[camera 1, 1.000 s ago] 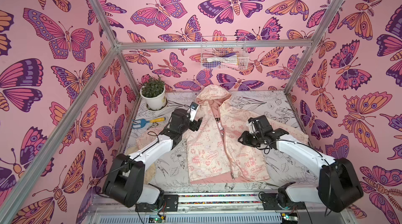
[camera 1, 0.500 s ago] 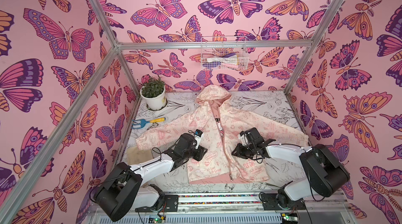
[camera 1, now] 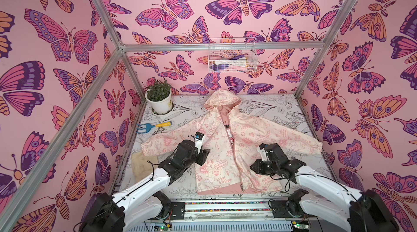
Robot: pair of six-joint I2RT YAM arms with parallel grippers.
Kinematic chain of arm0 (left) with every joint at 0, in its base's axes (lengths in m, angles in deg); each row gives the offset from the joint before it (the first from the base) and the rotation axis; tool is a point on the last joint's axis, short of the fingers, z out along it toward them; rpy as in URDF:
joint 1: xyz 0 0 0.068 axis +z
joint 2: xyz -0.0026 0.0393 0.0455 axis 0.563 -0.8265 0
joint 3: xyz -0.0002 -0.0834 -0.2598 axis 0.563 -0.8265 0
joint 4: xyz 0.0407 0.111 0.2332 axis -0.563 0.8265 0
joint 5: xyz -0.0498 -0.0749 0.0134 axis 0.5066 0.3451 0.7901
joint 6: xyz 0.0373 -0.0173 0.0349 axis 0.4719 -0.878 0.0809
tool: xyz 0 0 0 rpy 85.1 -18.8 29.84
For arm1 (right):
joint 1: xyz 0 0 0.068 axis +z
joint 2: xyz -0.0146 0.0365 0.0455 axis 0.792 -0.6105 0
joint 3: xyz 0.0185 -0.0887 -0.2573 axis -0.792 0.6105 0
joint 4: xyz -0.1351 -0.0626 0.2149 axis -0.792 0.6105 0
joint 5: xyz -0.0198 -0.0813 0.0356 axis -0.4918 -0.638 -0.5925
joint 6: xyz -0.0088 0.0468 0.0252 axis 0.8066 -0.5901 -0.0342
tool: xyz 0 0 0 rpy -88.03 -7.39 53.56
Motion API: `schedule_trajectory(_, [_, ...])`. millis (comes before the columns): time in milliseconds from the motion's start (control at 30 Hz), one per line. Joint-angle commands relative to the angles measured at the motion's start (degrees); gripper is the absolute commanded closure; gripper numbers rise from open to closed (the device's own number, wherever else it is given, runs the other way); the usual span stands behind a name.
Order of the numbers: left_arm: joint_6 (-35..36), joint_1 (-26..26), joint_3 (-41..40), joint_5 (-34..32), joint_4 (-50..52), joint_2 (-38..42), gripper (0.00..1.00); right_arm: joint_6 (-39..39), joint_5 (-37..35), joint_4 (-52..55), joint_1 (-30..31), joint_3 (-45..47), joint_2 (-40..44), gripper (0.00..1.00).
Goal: Unzip the jacket
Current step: Smooth out the jacket at the center of the board.
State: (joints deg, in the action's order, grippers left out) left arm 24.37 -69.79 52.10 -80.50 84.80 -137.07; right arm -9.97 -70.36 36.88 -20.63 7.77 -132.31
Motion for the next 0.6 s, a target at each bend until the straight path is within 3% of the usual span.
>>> schedule_trajectory(0, [2.2, 0.0, 0.5, -4.5, 1.1, 0.1, 0.45, -1.9, 0.7, 8.6, 2.2, 2.3, 4.5, 0.88])
schedule_trajectory(133, [2.1, 0.0, 0.8, -4.3, 0.6, -2.2, 0.39, -8.2, 0.5, 9.0, 8.6, 6.7, 8.2, 0.95])
schedule_trajectory(400, [2.3, 0.0, -0.3, -7.8, -0.8, -0.8, 0.27, -19.0, -4.8, 12.0, 23.5, 10.1, 7.3, 0.97])
schedule_trajectory(567, [3.6, 0.0, -1.4, -10.3, -0.1, 2.3, 0.23, -18.1, -7.8, 20.6, 25.3, 7.5, 9.1, 0.97])
